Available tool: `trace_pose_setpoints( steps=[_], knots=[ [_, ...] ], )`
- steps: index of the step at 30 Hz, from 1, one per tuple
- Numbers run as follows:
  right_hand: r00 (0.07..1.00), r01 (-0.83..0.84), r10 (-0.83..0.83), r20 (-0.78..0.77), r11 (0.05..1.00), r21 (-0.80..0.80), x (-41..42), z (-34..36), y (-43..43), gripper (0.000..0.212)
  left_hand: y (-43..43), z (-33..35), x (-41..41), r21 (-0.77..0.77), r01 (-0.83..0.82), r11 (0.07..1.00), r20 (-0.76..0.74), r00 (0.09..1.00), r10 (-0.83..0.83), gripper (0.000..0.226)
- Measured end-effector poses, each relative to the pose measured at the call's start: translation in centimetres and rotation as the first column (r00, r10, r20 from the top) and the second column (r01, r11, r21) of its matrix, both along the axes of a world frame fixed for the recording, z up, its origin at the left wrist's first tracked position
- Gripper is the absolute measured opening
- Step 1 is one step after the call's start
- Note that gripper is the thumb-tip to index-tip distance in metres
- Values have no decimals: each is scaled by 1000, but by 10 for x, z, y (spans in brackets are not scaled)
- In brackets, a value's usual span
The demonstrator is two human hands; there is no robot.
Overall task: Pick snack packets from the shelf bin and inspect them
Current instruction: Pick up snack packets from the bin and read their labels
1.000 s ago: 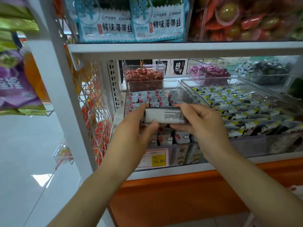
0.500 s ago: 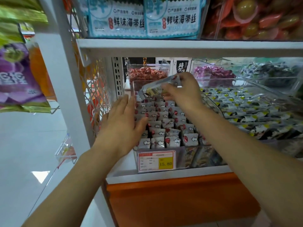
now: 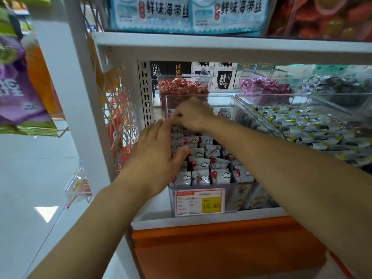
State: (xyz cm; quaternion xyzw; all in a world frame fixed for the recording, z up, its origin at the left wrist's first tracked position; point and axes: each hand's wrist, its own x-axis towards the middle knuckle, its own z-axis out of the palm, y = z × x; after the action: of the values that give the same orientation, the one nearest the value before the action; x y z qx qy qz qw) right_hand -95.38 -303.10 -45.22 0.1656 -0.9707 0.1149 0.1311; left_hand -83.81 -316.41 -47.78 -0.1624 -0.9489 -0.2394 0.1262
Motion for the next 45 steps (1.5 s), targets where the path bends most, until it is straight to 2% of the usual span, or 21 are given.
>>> trace_pose_setpoints(
  steps=[1, 2, 4, 6, 8, 11, 13, 15, 17, 19, 22, 24, 27, 30, 34, 37, 41, 45],
  knots=[
    [999, -9, 7, 33, 998, 63, -2, -1, 0, 28, 0, 0, 0, 7, 3, 1000, 3, 1000, -3, 72],
    [999, -15, 12, 52, 998, 60, -3, -1, 1, 31, 0, 0, 0, 11, 7, 1000, 5, 1000, -7, 72],
    [997, -13, 22, 75, 993, -118, -8, 4, 3, 31, 1, -1, 1, 25, 19, 1000, 6, 1000, -19, 73],
    [1000, 20, -13, 26, 961, -274, -18, 8, 4, 24, 1, -1, 2, 46, 27, 999, 13, 1000, -27, 73],
    [997, 63, -73, -41, 976, -207, -29, 8, 2, 20, 1, -1, 2, 67, 30, 997, 26, 999, -32, 74],
    [990, 131, -129, -64, 991, 35, -39, -1, -6, 15, 1, -1, 1, 83, 34, 996, 23, 999, -36, 73],
    [988, 149, -145, -53, 985, 82, -45, -4, -10, 14, 2, -2, 1, 90, 41, 995, 19, 999, -43, 73],
    [993, 117, -117, -19, 993, -28, -45, -3, -8, 10, 2, -3, 0, 101, 48, 994, 16, 999, -50, 73],
    [998, 50, -40, 43, 963, -265, -40, 3, -3, 9, 1, -4, -1, 108, 52, 993, 7, 999, -53, 74],
    [1000, 22, -7, 30, 869, -495, -29, 13, 3, 13, 0, -5, -1, 122, 50, 991, -7, 999, -50, 73],
    [996, -19, -51, -74, 681, -732, -2, 28, 15, 11, 1, -5, 3, 133, 23, 991, -23, 1000, -20, 70],
    [989, -21, -111, -101, 563, -826, 21, 33, 25, 9, 1, -3, 6, 100, -20, 995, -63, 998, 26, 66],
    [993, 26, -119, -22, 386, -922, 64, 31, 45, 8, 0, 0, 13, 71, -93, 993, -169, 980, 103, 60],
    [997, 75, -46, 67, 211, -975, 111, 23, 63, 6, 2, 2, 24, 81, -133, 988, -246, 958, 149, 55],
    [990, 120, 73, 120, 4, -993, 157, 7, 77, 8, 11, 6, 38, 99, -79, 992, -282, 954, 104, 67],
    [980, 154, 144, 135, -131, -979, 174, -6, 81, 11, 18, 9, 47, 129, 3, 992, -326, 944, 39, 53],
    [971, 167, 209, 121, -219, -961, 182, -14, 88, 8, 23, 9, 54, 313, 76, 947, -234, 972, -1, 26],
    [950, 181, 294, 103, -252, -951, 184, -17, 92, 21, 24, 12, 60, 597, 89, 797, -64, 996, -63, 19]
  ],
)
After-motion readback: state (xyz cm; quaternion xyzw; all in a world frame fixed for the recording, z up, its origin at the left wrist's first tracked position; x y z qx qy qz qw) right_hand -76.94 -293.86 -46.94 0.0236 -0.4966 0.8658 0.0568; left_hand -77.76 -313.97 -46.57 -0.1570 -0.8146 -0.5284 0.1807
